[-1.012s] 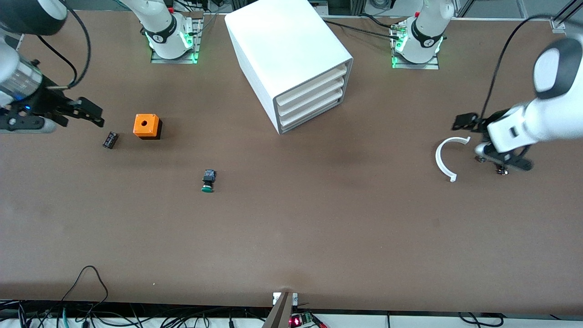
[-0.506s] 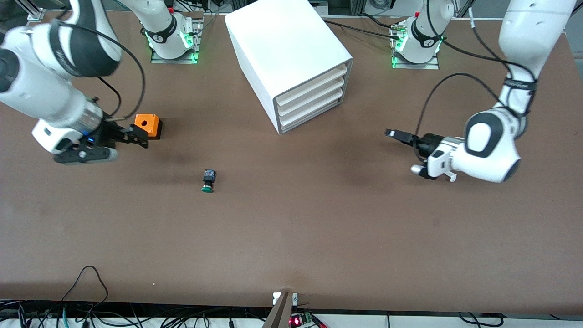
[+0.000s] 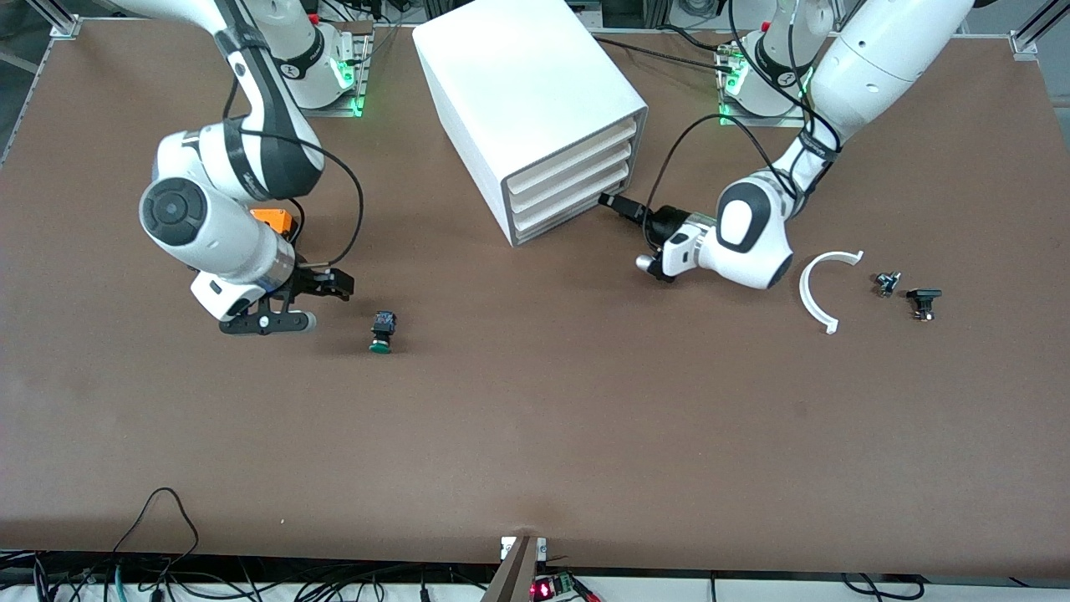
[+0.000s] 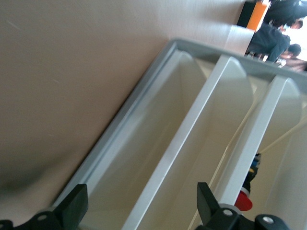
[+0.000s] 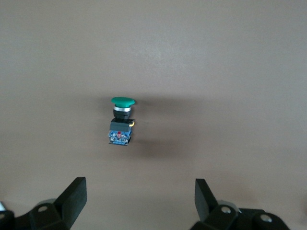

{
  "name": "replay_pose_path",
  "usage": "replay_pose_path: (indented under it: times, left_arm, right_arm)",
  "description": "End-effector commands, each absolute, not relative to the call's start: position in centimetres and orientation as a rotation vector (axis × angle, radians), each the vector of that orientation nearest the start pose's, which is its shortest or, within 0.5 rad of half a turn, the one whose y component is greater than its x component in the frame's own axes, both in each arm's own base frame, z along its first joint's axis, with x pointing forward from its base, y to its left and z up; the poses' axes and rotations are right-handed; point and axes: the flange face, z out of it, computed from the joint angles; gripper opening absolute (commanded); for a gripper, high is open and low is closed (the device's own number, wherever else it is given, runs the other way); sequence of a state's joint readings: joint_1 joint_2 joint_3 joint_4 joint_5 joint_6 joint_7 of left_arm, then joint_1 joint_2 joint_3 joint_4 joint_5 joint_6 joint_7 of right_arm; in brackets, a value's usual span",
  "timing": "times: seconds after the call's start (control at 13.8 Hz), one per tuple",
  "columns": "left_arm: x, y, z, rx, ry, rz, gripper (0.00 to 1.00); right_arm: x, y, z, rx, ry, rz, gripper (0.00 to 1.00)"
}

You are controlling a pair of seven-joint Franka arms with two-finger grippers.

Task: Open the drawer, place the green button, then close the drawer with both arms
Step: 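Reach the right gripper to the green button while the left gripper reaches the drawer, then grasp the green button with the right gripper while the left gripper pulls the drawer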

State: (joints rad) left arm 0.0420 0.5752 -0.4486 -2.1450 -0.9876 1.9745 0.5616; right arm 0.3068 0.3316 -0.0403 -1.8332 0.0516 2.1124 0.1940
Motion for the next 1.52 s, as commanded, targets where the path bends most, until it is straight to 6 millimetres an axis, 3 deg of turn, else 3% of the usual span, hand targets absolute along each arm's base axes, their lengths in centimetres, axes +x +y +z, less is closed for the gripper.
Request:
replay_pose_path:
  times: [0.0, 0.14, 0.29, 0.58, 0.65, 0.72, 0.8, 0.87, 0.94, 1.08, 1.3, 1.45]
  left_arm:
    - [41.4, -27.8, 15.4, 1.972, -0.190, -0.703, 1.00]
    - [40.5, -28.6, 15.0, 1.993, -0.181, -0.696, 0.96]
    - [39.8, -29.1, 14.0, 2.044, -0.173, -0.674, 0.89]
    - [39.2, -29.4, 13.5, 2.049, -0.173, -0.686, 0.77]
    - [39.0, -29.5, 13.4, 2.049, -0.169, -0.690, 0.60]
    - [38.7, -29.4, 13.3, 2.049, -0.166, -0.695, 0.31]
    - [38.8, -29.3, 13.3, 2.050, -0.162, -0.694, 0.15]
    - [38.9, -29.2, 13.4, 2.054, -0.172, -0.690, 0.08]
    - [39.4, -28.6, 13.6, 2.059, -0.169, -0.677, 0.00]
    - [41.1, -27.0, 14.2, 2.069, -0.150, -0.624, 0.00]
    - [47.2, -20.9, 15.4, 2.201, -0.189, -0.480, 0.00]
    - [49.6, -18.4, 16.0, 2.231, -0.190, -0.418, 0.00]
  right_arm:
    - [60.7, 18.8, 30.5, -3.107, -0.063, 0.099, 1.00]
    - [60.3, 21.3, 27.4, -3.093, -0.086, 0.105, 1.00]
    - [59.6, 24.0, 25.6, -3.092, -0.037, 0.088, 1.00]
    - [59.8, 24.4, 21.9, -3.096, -0.054, 0.048, 1.00]
    - [59.7, 24.1, 21.3, -3.099, -0.050, 0.054, 1.00]
    - [59.8, 23.7, 21.0, -3.101, -0.039, 0.058, 1.00]
    - [59.9, 23.4, 20.8, -3.101, -0.023, 0.063, 1.00]
    - [60.1, 22.7, 20.7, -3.105, -0.008, 0.062, 1.00]
    - [60.3, 22.0, 20.5, -3.111, 0.014, 0.064, 1.00]
    - [60.5, 21.4, 19.9, -3.115, 0.040, 0.072, 1.00]
    - [60.4, 21.1, 18.6, -3.116, 0.062, 0.086, 1.00]
    - [60.3, 21.1, 18.4, -3.116, 0.083, 0.091, 1.00]
